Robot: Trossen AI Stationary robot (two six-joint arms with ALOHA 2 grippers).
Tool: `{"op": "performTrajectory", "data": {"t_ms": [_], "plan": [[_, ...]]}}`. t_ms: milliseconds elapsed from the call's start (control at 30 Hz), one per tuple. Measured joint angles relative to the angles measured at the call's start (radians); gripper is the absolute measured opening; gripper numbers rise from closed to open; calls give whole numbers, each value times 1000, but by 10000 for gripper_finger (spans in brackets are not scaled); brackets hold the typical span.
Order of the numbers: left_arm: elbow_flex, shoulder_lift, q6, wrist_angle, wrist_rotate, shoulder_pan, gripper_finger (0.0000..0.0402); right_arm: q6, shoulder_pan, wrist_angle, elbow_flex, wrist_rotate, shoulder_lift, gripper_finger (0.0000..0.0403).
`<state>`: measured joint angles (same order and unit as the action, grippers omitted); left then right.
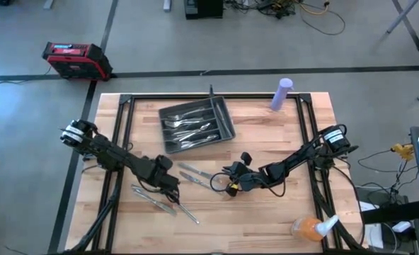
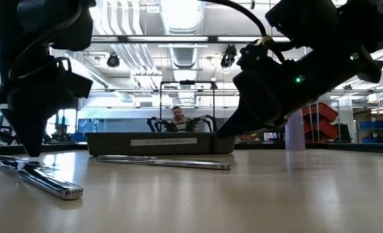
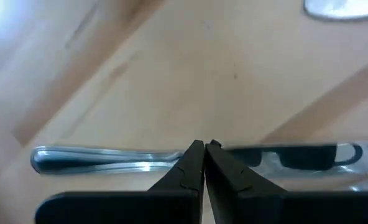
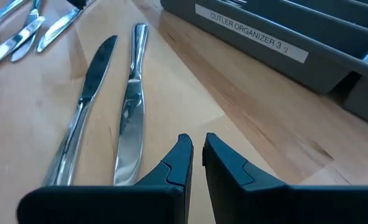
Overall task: Sort silverware
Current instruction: Adjust the knives on the table
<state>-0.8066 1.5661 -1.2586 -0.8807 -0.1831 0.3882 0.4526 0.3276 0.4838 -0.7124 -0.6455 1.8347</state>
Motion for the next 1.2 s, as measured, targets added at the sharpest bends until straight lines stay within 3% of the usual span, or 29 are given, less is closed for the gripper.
{"op": "performTrajectory", "data": {"t_ms": [167, 300, 400, 500, 600, 700, 967, 1033, 1200], "plan": [[14, 2, 12, 60, 83, 2, 0, 5, 1, -6, 0, 1, 0, 24], [31, -1, 86, 244, 119, 2, 0, 8, 1, -6, 0, 1, 0, 23], [36, 3, 202, 411, 85, 1, 0, 8, 1, -7, 0, 1, 0, 23], [35, 1, 353, 622, -24, -1, 0, 9, 1, -6, 0, 1, 0, 25], [33, -19, 432, 709, -67, -1, 0, 10, 2, -6, 0, 2, 0, 23], [21, -64, 408, 636, -32, 17, 0, 12, 1, -4, 0, 30, 0, 24], [12, -141, 6, 94, 213, 141, 0, 9, 1, 1, 0, 44, 0, 23], [30, -133, -14, 43, 241, 162, 0, 2, -1, 2, 0, 44, 0, 24], [73, -84, 19, 108, 217, 163, 0, -4, -1, 9, 0, 44, 0, 23]]}}
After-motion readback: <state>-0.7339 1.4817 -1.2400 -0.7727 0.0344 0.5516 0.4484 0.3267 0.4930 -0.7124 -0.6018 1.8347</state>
